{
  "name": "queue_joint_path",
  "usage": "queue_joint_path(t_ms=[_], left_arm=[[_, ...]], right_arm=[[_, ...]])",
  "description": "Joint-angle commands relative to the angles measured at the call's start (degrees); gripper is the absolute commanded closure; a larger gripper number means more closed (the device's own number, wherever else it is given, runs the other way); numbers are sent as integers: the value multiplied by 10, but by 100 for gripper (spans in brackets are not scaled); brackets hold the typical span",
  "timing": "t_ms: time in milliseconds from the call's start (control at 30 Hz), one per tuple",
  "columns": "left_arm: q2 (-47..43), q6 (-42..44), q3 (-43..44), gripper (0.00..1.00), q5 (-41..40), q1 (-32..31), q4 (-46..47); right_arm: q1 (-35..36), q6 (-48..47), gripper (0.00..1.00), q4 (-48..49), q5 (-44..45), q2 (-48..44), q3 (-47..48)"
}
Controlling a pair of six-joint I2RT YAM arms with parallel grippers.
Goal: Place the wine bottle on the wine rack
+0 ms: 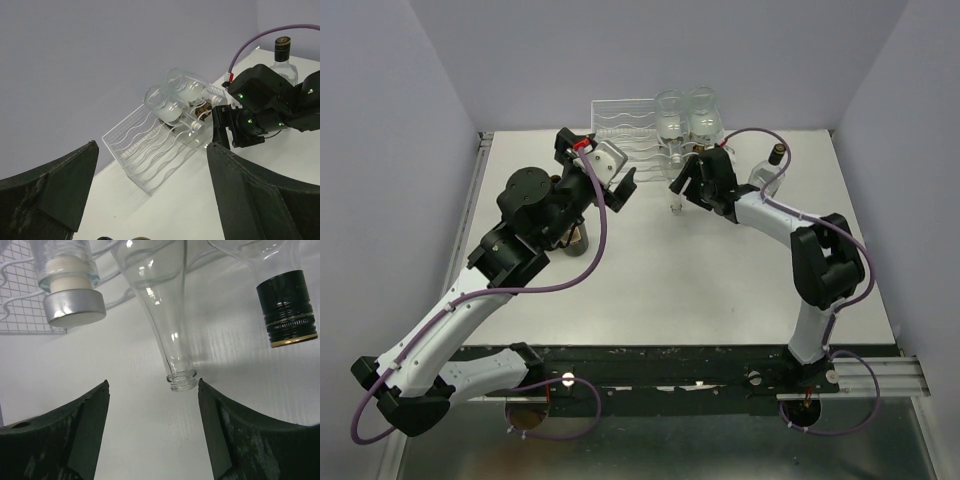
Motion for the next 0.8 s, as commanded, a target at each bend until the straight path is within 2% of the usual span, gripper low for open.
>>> queue_joint_path(t_ms=[0,300,533,700,767], left_arm=[[0,-14,-1,1,-11,-2,10],[26,-25,22,1,-29,-2,-15],[88,-80,80,1,-49,12,-73],[170,-191,161,1,-30,66,-131],[214,-255,205,1,-3,106,-162]], right_arm=[[3,-26,21,-21,5,-35,-11],[18,-102,22,-79,18,-120,29],[18,-157,23,-161,98,-198,68],[15,-179,29,-264,131,-219,131],[9,-185,38,-296,134,-219,151]])
